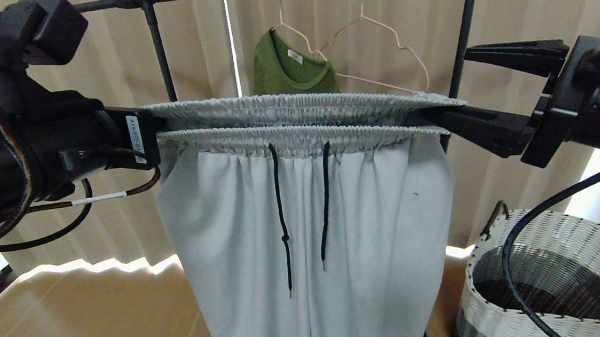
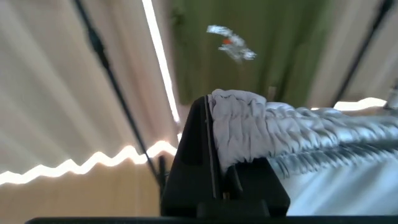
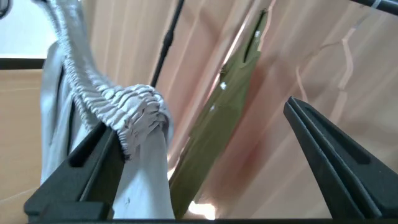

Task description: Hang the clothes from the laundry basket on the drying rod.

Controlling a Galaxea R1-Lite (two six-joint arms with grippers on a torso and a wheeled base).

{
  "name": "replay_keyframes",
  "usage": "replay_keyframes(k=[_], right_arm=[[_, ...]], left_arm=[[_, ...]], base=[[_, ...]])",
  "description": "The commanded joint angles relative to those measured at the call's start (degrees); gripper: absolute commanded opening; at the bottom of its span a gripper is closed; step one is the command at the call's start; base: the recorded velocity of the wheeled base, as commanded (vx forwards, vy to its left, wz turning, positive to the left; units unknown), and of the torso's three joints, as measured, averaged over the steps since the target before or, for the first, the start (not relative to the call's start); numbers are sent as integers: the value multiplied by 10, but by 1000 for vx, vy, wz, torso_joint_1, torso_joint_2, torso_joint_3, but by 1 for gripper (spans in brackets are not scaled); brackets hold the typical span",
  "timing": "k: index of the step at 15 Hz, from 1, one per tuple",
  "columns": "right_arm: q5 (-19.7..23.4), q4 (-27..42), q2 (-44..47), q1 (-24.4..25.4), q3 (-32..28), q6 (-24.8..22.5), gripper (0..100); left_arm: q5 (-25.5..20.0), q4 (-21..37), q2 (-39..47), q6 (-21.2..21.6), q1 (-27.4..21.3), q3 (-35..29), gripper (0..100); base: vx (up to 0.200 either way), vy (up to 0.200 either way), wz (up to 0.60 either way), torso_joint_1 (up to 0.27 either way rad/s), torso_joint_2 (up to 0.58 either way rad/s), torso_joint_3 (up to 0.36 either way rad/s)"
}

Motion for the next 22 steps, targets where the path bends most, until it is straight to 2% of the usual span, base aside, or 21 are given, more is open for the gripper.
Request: replay_keyframes(k=[1, 5, 8, 13, 15, 17, 19, 20, 21, 22], right_arm=[[6, 0, 0, 0, 1, 0, 100], [12, 0, -8, 0, 17, 0, 100], [11, 0, -12, 0, 43, -2, 100], [8, 0, -16, -1, 54, -3, 100], [-12, 1, -34, -42, 81, -6, 100], [-14, 8, -66, -99, 99, -12, 100], [-24, 10, -73, -176, 156, -22, 100], [-32, 5, -72, -200, 190, -36, 100], [-33, -7, -70, -210, 225, -55, 100], [-33, -33, -71, -213, 253, -55, 100]], left_arm=[[13, 0, 8, 0, 10, 0, 0], [40, -9, 16, -6, 24, -11, 0], [40, -37, 15, -7, 30, -11, 0], [39, -38, 9, -7, 32, 15, 0], [38, -38, -24, -4, 49, 60, 0], [33, -36, -75, -7, 62, 93, 0], [30, -37, -105, 1, 73, 131, 0], [30, -38, -116, 1, 72, 145, 0], [21, -39, -127, -1, 68, 158, 0], [-18, -46, -137, -5, 73, 160, 0]], base=[[0, 0, 0, 0, 0, 0], [0, 0, 0, 0, 0, 0], [0, 0, 0, 0, 0, 0], [0, 0, 0, 0, 0, 0], [0, 0, 0, 0, 0, 0], [0, 0, 0, 0, 0, 0], [0, 0, 0, 0, 0, 0], [0, 0, 0, 0, 0, 0], [0, 0, 0, 0, 0, 0], [0, 0, 0, 0, 0, 0]])
